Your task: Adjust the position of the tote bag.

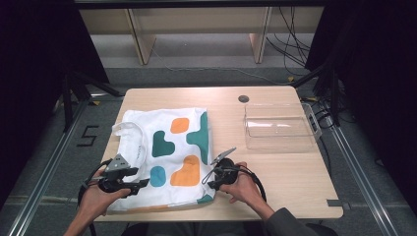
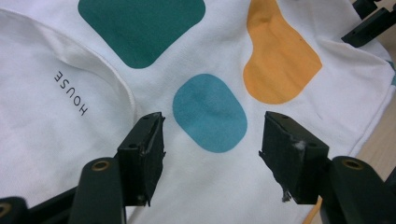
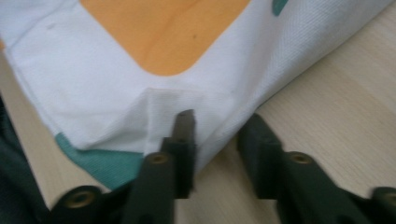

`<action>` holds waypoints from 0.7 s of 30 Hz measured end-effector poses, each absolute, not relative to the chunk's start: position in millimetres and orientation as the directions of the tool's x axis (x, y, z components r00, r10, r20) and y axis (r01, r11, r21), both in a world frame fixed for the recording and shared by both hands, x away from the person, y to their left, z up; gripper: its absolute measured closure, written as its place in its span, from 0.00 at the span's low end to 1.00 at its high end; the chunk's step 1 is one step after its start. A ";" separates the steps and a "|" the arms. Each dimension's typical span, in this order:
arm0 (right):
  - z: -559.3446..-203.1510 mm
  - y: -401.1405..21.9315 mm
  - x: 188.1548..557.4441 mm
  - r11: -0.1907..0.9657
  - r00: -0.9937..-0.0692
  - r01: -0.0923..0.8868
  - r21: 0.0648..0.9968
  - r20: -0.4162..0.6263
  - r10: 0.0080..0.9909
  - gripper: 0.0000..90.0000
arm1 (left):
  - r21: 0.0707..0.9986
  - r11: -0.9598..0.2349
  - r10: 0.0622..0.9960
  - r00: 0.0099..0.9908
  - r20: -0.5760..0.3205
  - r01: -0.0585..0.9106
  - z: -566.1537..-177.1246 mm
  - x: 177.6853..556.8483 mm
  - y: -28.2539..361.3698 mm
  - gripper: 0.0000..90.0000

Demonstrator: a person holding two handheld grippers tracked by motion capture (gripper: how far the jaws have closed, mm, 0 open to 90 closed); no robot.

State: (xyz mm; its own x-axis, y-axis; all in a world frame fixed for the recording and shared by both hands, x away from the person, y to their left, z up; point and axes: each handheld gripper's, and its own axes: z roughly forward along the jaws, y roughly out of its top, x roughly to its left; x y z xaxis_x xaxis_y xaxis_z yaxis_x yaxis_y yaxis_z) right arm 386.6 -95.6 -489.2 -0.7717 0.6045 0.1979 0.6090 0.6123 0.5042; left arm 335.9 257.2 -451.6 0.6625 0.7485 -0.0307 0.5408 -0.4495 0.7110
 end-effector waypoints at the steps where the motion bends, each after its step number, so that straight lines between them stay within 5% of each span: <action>1: -488.5 -96.4 387.7 0.625 -0.784 0.594 0.506 0.189 0.592 0.87 | 0.723 -0.431 0.756 0.653 -0.038 0.541 -452.8 335.3 256.8 0.43; 7: -485.2 -103.0 400.2 0.661 -0.807 0.556 0.504 0.134 0.576 0.97 | 0.718 -0.443 0.753 0.658 -0.027 0.537 -451.6 335.4 262.2 0.42; 21: -481.8 -121.5 461.4 0.706 -0.750 0.518 0.483 -0.141 0.647 0.99 | 0.690 -0.443 0.759 0.649 -0.051 0.572 -454.2 334.3 271.6 0.42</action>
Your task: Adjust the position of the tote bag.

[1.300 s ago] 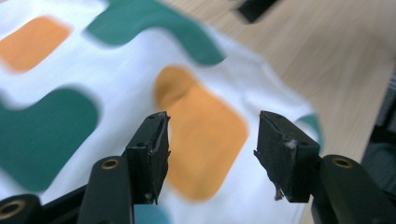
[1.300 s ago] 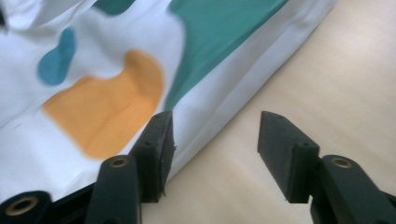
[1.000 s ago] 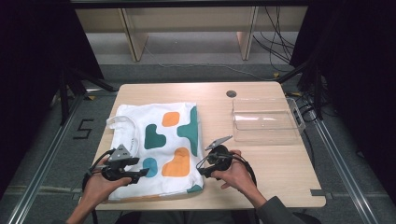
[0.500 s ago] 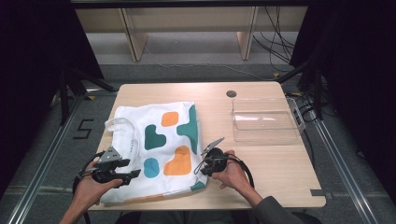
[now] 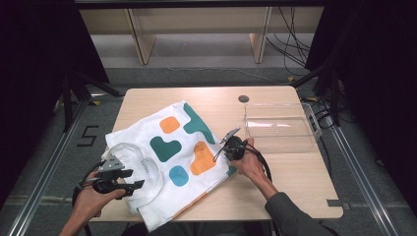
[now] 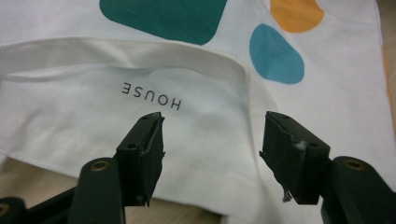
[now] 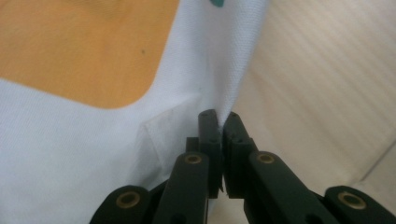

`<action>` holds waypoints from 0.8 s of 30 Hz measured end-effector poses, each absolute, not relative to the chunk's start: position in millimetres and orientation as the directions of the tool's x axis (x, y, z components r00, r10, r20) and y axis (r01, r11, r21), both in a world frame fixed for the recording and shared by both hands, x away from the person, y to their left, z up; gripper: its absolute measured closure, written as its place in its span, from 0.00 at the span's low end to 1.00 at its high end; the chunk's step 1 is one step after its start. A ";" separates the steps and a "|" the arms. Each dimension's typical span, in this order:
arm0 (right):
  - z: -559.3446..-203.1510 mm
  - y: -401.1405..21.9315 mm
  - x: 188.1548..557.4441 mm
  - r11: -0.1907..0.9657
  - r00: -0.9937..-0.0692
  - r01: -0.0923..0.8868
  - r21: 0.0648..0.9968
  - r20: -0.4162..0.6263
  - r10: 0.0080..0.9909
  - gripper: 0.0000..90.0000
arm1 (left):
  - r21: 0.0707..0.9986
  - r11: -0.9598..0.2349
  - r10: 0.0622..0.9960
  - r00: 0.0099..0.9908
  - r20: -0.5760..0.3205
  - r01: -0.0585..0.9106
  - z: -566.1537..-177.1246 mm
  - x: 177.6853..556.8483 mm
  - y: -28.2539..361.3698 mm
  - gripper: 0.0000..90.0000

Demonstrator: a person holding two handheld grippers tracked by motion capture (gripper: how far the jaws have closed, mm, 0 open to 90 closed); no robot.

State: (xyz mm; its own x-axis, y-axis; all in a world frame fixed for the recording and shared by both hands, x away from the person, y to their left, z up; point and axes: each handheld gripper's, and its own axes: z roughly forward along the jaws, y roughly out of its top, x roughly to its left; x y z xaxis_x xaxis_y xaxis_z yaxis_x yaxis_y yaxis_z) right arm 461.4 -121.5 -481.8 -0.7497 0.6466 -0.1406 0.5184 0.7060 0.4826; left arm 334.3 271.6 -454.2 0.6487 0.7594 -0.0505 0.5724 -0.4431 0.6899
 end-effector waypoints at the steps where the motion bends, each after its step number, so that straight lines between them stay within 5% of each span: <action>1: -482.5 -121.5 465.1 0.714 -0.748 0.506 0.483 -0.166 0.642 0.99 | 0.681 -0.440 0.760 0.647 -0.065 0.585 -454.9 333.6 272.2 0.42; 7: -483.9 -118.8 479.7 0.714 -0.719 0.511 0.479 -0.217 0.660 0.98 | 0.680 -0.422 0.760 0.643 -0.097 0.600 -458.1 329.8 267.6 0.42; 10: -481.4 -119.6 478.5 0.688 -0.694 0.527 0.499 -0.215 0.687 0.90 | 0.676 -0.430 0.754 0.649 -0.096 0.599 -459.0 329.2 266.5 0.42; 14: -460.8 -129.7 464.1 0.648 -0.702 0.539 0.538 -0.139 0.699 0.78 | 0.668 -0.440 0.748 0.657 -0.097 0.600 -458.9 326.3 265.6 0.42; 24: -454.3 -169.9 422.4 0.574 -0.696 0.607 0.549 0.021 0.717 0.70 | 0.657 -0.420 0.736 0.658 -0.156 0.626 -461.2 311.9 264.1 0.43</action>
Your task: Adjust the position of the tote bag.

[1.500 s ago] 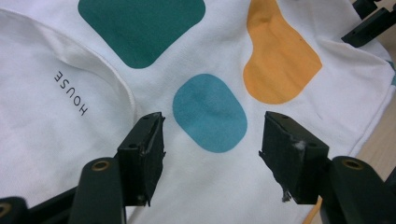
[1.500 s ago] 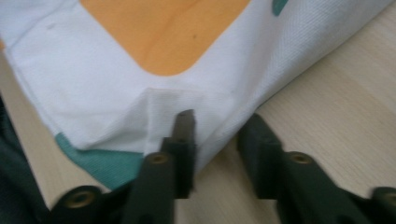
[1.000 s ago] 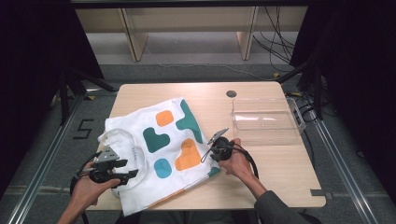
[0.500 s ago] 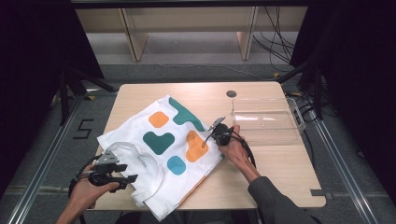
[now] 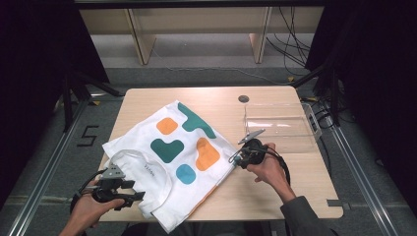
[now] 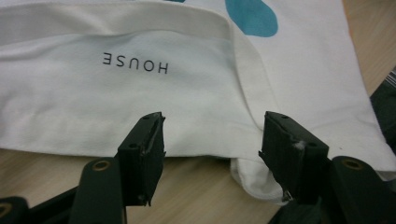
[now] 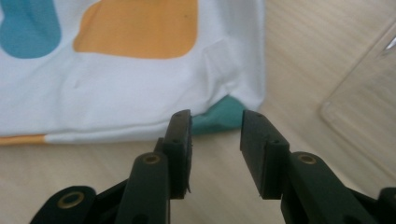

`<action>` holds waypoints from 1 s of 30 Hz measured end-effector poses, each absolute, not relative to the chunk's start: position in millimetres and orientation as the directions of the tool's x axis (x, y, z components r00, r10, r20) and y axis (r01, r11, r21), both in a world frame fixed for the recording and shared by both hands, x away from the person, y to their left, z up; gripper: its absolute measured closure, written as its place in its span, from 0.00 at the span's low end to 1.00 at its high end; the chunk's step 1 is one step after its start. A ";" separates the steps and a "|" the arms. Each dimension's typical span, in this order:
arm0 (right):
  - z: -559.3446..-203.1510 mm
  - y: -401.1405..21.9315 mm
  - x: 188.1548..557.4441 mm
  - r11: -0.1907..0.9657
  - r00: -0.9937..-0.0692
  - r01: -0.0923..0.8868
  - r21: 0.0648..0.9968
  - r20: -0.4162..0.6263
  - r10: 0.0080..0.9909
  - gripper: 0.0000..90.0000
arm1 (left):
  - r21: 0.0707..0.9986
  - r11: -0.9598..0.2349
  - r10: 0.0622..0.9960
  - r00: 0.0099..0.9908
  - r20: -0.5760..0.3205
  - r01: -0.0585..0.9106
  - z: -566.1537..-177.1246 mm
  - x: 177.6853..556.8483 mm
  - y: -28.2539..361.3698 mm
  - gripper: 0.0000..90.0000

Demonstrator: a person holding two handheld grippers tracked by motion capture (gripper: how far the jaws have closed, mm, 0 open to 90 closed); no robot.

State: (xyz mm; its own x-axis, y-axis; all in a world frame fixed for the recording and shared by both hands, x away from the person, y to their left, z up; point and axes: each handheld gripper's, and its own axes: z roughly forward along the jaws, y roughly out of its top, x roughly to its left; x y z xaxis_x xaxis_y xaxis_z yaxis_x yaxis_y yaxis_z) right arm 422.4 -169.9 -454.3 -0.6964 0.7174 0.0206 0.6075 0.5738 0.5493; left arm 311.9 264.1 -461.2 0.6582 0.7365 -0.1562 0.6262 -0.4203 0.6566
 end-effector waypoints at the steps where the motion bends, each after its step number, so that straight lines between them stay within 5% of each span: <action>1: -454.7 -168.7 420.2 0.565 -0.695 0.611 0.554 0.034 0.718 0.70 | 0.655 -0.430 0.726 0.669 -0.158 0.621 -461.6 311.1 263.4 0.43; 10: -462.5 -149.9 438.0 0.520 -0.665 0.638 0.568 0.065 0.744 0.72 | 0.600 -0.494 0.676 0.712 -0.191 0.630 -473.5 307.4 249.4 0.45; 15: -475.0 -145.8 452.7 0.578 -0.703 0.624 0.525 0.056 0.709 0.98 | 0.598 -0.504 0.647 0.731 -0.217 0.623 -474.1 307.1 248.5 0.56; 22: -477.1 -133.2 483.9 0.641 -0.713 0.593 0.488 -0.053 0.699 1.00 | 0.598 -0.517 0.625 0.748 -0.225 0.612 -475.7 306.9 235.1 0.62; 30: -472.5 -117.3 523.6 0.635 -0.671 0.613 0.469 -0.116 0.733 1.00 | 0.639 -0.515 0.602 0.772 -0.205 0.571 -471.5 307.1 218.6 0.58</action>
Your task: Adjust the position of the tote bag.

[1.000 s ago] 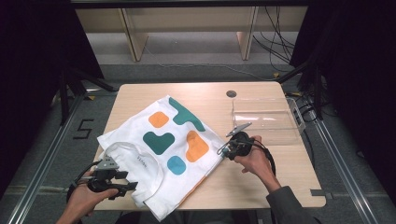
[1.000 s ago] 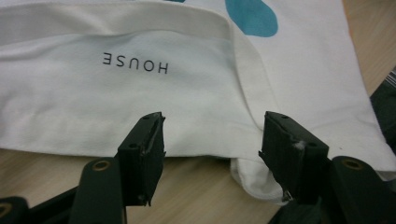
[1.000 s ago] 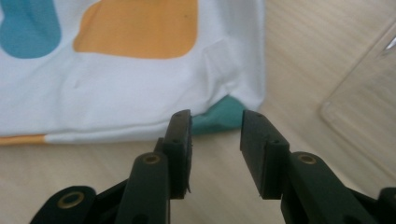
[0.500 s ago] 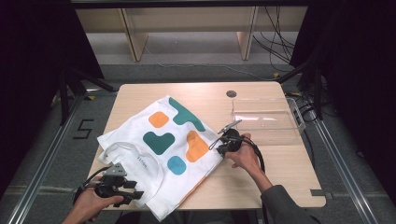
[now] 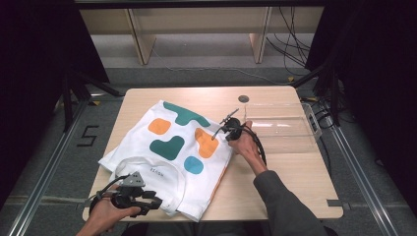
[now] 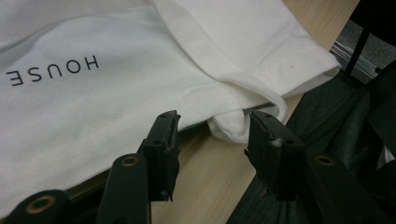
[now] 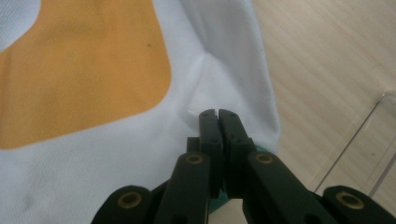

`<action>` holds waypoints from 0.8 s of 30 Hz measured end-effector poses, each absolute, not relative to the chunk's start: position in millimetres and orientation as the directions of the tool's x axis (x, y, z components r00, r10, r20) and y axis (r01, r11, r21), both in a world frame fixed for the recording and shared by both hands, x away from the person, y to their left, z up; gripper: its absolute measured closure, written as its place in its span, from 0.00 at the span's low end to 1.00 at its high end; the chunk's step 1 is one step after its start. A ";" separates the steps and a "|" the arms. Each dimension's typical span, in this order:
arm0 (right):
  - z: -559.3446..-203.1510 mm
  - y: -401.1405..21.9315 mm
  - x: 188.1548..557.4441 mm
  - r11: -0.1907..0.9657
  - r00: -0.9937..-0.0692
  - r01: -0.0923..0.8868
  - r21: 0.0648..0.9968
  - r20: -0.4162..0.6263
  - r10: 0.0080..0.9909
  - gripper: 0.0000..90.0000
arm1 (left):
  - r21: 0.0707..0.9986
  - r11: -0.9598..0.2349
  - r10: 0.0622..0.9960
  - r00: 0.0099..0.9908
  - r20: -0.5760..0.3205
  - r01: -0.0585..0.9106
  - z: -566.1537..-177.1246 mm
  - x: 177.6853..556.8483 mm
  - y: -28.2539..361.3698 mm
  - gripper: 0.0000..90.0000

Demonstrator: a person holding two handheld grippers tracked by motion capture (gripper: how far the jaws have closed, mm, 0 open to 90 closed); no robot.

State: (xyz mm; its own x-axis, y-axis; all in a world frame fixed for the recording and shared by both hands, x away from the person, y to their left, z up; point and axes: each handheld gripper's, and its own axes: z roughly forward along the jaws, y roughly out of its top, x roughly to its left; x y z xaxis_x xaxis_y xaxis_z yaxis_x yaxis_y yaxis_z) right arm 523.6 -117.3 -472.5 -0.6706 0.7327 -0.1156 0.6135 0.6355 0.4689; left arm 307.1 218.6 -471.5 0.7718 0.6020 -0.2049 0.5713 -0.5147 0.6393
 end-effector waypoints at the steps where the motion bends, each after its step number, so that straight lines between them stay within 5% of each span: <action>1: -472.3 -116.3 526.3 0.639 -0.670 0.609 0.469 -0.126 0.731 1.00 | 0.646 -0.512 0.594 0.777 -0.210 0.566 -471.9 306.5 216.5 0.57; 11: -471.5 -113.4 534.2 0.635 -0.662 0.614 0.469 -0.132 0.738 1.00 | 0.634 -0.610 0.502 0.851 -0.156 0.476 -479.6 299.5 185.5 0.55; 13: -471.1 -113.0 534.3 0.641 -0.664 0.608 0.469 -0.141 0.734 1.00 | 0.603 -0.688 0.449 0.889 -0.083 0.404 -477.2 304.7 186.6 0.62; 14: -470.8 -112.0 534.1 0.639 -0.660 0.614 0.463 -0.143 0.737 1.00 | 0.636 -0.626 0.497 0.859 -0.122 0.452 -480.3 302.1 182.4 0.66; 18: -472.3 -111.4 535.5 0.639 -0.660 0.615 0.463 -0.142 0.738 1.00 | 0.627 -0.670 0.444 0.891 -0.091 0.398 -482.4 304.3 175.9 0.91; 24: -470.9 -107.8 541.3 0.644 -0.654 0.616 0.454 -0.161 0.739 0.99 | 0.643 -0.651 0.432 0.893 -0.122 0.403 -485.9 310.7 156.7 0.97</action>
